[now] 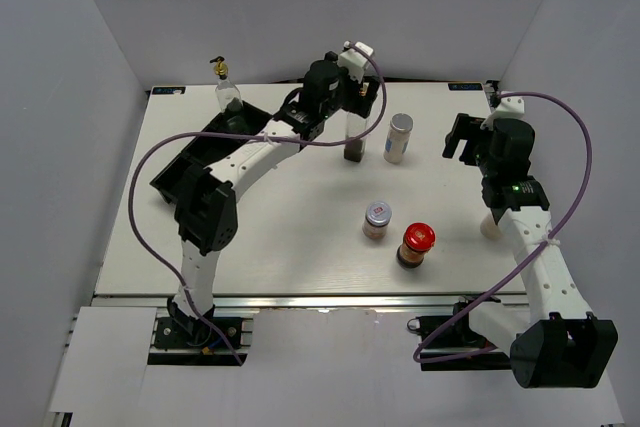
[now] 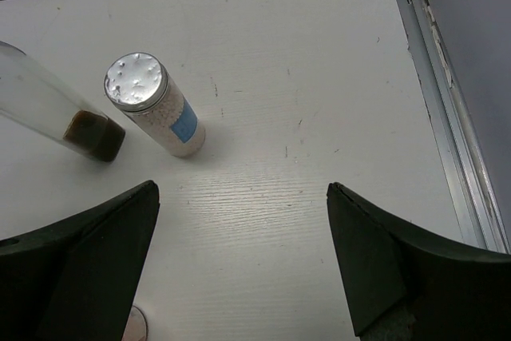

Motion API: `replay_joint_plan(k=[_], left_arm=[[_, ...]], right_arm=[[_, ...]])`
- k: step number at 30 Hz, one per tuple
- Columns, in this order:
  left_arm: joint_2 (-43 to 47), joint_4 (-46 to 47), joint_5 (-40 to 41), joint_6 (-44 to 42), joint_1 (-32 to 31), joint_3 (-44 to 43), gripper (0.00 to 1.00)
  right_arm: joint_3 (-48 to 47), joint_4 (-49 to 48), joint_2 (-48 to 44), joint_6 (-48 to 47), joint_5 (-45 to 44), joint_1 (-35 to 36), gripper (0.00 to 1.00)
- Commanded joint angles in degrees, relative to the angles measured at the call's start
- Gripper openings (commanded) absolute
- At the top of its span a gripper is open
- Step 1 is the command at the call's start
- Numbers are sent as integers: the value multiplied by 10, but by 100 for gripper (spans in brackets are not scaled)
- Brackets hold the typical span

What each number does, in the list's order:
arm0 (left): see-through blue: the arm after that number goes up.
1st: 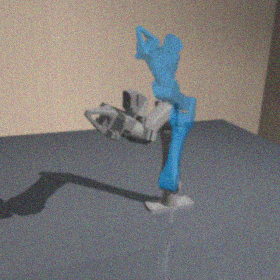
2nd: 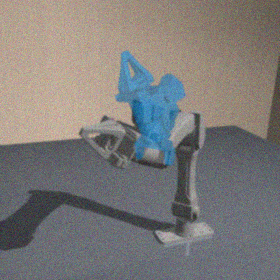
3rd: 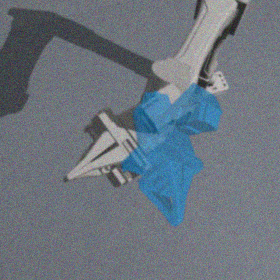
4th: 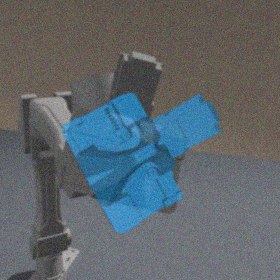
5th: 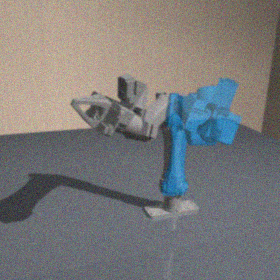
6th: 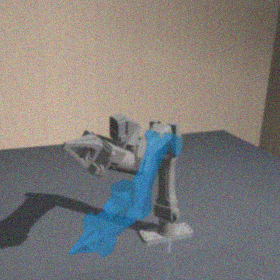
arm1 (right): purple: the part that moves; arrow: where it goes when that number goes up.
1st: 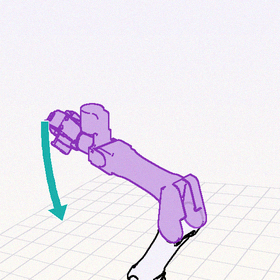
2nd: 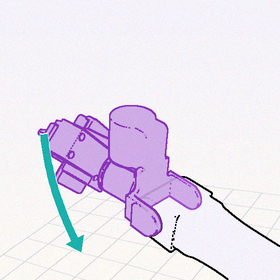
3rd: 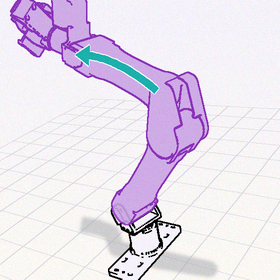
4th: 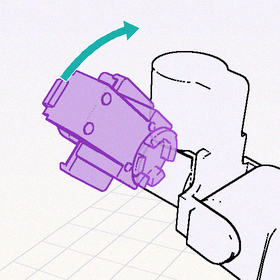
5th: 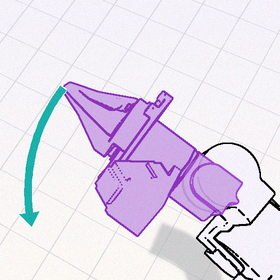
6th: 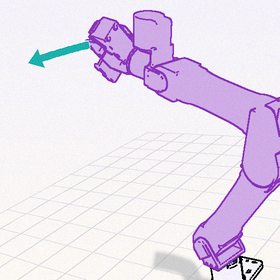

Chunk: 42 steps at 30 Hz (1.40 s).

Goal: Organize the condiment bottles

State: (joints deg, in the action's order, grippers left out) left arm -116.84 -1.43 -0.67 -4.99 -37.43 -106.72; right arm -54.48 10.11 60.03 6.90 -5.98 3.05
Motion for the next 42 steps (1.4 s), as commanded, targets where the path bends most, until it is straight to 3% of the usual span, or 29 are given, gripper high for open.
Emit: replay_joint_plan(k=[1, 7, 9, 12, 19, 21, 22, 23, 31, 38, 42], left_arm=[[-19, -28, 82, -5, -16, -47, 98], [-32, -14, 124, -3, -20, -47, 98], [-36, -5, 116, 0, -20, -46, 93], [-49, -12, 117, 1, -23, -59, 71], [-56, -40, 141, -4, -27, -72, 32], [-51, -38, 139, -4, -27, -68, 25], [-49, -38, 144, 1, -28, -68, 10], [-44, -38, 151, 3, -28, -69, 2], [13, -20, 257, 31, -27, -57, 0], [46, -37, 493, 74, -27, -72, 0], [54, -42, 686, 85, -26, -82, 0]], right_arm=[[-3, -21, -18, 0, 2, -1, 89], [10, -34, -32, 0, -4, -1, 89], [10, -35, -32, 0, -4, -1, 89], [8, -33, -29, -1, -7, -1, 89], [10, -32, -40, 0, -2, -1, 89], [15, -37, -45, 0, -3, -1, 89], [15, -36, -46, 0, -4, -1, 89], [15, -36, -47, 0, -8, -1, 89], [20, -43, -39, 4, 4, -1, 89], [19, -40, -26, 3, 13, -1, 89], [17, -40, -23, 3, 17, -1, 89]])
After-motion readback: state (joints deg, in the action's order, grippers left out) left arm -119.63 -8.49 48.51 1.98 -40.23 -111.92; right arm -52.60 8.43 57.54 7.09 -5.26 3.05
